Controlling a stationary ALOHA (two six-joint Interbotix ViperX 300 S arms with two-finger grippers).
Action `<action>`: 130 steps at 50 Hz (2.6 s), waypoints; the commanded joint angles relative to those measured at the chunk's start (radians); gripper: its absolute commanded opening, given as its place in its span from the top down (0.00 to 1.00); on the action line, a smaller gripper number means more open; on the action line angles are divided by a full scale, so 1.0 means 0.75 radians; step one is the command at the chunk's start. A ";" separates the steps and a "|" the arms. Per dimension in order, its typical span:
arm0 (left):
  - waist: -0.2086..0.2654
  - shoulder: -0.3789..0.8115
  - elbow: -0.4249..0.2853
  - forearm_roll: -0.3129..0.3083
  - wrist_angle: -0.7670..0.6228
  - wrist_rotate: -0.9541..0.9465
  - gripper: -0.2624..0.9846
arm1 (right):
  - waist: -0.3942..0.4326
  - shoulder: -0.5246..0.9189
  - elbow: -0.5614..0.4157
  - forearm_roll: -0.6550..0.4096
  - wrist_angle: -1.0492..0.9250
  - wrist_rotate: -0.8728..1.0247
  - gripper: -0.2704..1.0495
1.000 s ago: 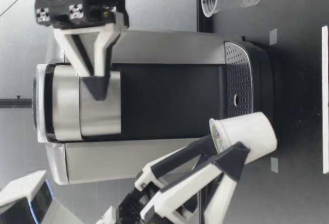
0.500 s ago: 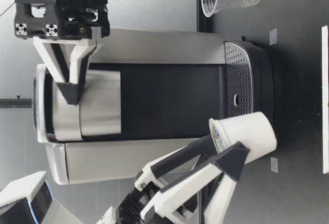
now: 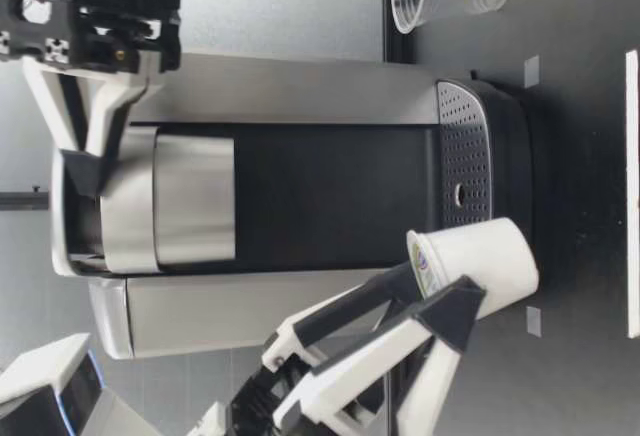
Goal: Place the coffee capsule inside the capsule container, then place the cup onto the center of the cup tray, then push the 'Hot Water' and 'Travel Mug' buttons.
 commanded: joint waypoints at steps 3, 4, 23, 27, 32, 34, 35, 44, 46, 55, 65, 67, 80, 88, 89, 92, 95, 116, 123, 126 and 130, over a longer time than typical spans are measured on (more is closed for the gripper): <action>0.002 -0.037 -0.018 -0.002 -0.012 0.002 0.44 | -0.041 -0.065 -0.045 0.004 -0.072 -0.002 0.74; 0.002 -0.037 -0.018 -0.002 -0.012 0.002 0.44 | -0.043 -0.065 -0.049 0.004 -0.076 -0.002 0.74; 0.002 -0.053 -0.016 -0.002 -0.012 -0.006 0.44 | -0.151 -0.094 -0.147 0.004 -0.057 0.004 0.74; 0.002 -0.059 -0.018 -0.002 -0.012 -0.004 0.44 | -0.172 -0.094 -0.168 0.004 -0.031 0.002 0.74; 0.002 -0.061 -0.016 -0.002 -0.012 -0.006 0.44 | -0.196 -0.096 -0.182 0.002 -0.020 0.002 0.74; 0.002 -0.061 -0.016 -0.002 -0.012 -0.006 0.44 | -0.205 -0.098 -0.190 0.000 -0.020 0.002 0.74; 0.002 -0.061 -0.014 -0.002 -0.012 -0.006 0.44 | -0.207 -0.102 -0.190 0.000 -0.020 0.000 0.74; 0.002 -0.061 -0.016 -0.002 -0.012 -0.008 0.44 | -0.215 -0.125 -0.192 -0.008 -0.014 0.006 0.74; 0.002 -0.061 -0.016 -0.002 -0.012 -0.006 0.44 | -0.215 -0.131 -0.186 -0.018 -0.018 0.012 0.74; 0.002 -0.059 -0.016 -0.002 -0.012 -0.006 0.44 | -0.217 -0.170 -0.162 -0.029 -0.051 0.008 0.74; 0.002 -0.055 -0.022 -0.002 -0.012 -0.006 0.44 | -0.266 -0.151 -0.200 -0.025 -0.049 0.010 0.74; 0.002 -0.055 -0.022 -0.002 -0.012 -0.006 0.44 | -0.278 -0.141 -0.215 -0.025 -0.047 0.012 0.74; 0.002 -0.059 -0.022 -0.002 -0.012 -0.008 0.44 | -0.352 -0.033 -0.342 -0.022 0.063 0.016 0.74; 0.002 -0.065 -0.022 -0.004 -0.010 -0.012 0.44 | -0.395 -0.002 -0.362 -0.004 0.084 0.018 0.74; 0.002 -0.065 -0.022 -0.006 -0.008 -0.012 0.44 | -0.401 -0.002 -0.362 0.002 0.088 0.018 0.74; 0.002 -0.067 -0.027 -0.006 -0.008 -0.012 0.44 | -0.417 0.000 -0.356 0.006 0.092 0.020 0.74; 0.002 -0.067 -0.031 -0.006 -0.008 -0.012 0.44 | -0.430 -0.002 -0.354 0.006 0.094 0.020 0.74; 0.006 -0.178 -0.243 0.065 0.256 0.063 0.44 | -0.354 -0.112 -0.305 -0.031 0.055 0.047 0.74; 0.039 -0.239 -0.389 0.164 0.434 0.127 0.44 | -0.274 -0.217 -0.202 -0.035 0.029 0.047 0.74; 0.053 -0.252 -0.450 0.219 0.522 0.145 0.44 | -0.254 -0.260 -0.149 -0.037 0.016 0.045 0.74; 0.059 -0.260 -0.544 0.348 0.661 0.147 0.44 | -0.247 -0.321 -0.080 -0.037 0.002 0.041 0.74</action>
